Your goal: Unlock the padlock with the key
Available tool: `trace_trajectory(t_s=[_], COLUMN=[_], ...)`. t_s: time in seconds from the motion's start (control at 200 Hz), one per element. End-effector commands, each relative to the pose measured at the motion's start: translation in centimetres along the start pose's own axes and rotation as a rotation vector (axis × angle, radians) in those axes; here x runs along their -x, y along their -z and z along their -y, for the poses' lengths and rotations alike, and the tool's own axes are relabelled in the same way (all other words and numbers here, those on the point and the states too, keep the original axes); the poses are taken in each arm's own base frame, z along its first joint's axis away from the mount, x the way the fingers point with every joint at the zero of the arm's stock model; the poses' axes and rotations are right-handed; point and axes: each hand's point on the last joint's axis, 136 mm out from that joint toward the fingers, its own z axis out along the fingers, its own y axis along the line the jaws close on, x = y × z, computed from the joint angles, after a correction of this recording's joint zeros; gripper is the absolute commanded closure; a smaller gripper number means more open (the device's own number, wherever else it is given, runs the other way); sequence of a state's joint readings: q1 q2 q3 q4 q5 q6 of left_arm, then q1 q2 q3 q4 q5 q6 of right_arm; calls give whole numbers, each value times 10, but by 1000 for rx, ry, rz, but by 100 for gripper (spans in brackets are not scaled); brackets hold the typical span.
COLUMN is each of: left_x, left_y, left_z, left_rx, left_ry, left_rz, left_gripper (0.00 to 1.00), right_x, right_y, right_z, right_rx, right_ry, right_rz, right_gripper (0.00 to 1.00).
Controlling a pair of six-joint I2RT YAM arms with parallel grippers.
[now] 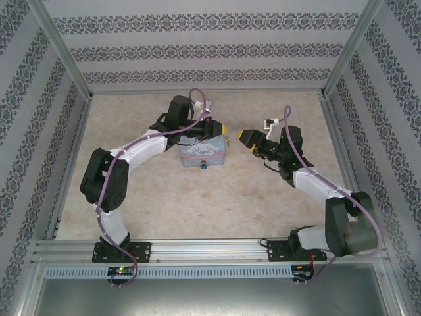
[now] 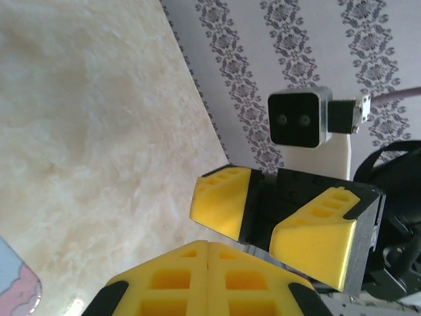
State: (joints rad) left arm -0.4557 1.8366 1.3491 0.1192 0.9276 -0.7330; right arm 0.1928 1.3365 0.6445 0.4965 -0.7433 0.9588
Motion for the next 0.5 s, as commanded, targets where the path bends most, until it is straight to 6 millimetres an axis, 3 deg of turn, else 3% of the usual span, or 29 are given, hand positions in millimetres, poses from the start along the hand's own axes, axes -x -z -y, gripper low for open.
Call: trace_trajectory(t_s=[0.0,0.15,0.5], left_x=[7,9,11], left_y=[7,4,4], left_z=[22,23,22], left_rx=[-82,-105,-107], left_ry=[-69,-53,-47], left_rz=[-4,2,16], left_gripper=[100,100,100], right_x=[0,-9,-13], right_y=[-7,-21,-33], right_z=[-32,-41,-33], right_rx=[113,138,127], right_ry=[118,138,119], right_rz=[-50,-95,-117], right_gripper=[40,46,61])
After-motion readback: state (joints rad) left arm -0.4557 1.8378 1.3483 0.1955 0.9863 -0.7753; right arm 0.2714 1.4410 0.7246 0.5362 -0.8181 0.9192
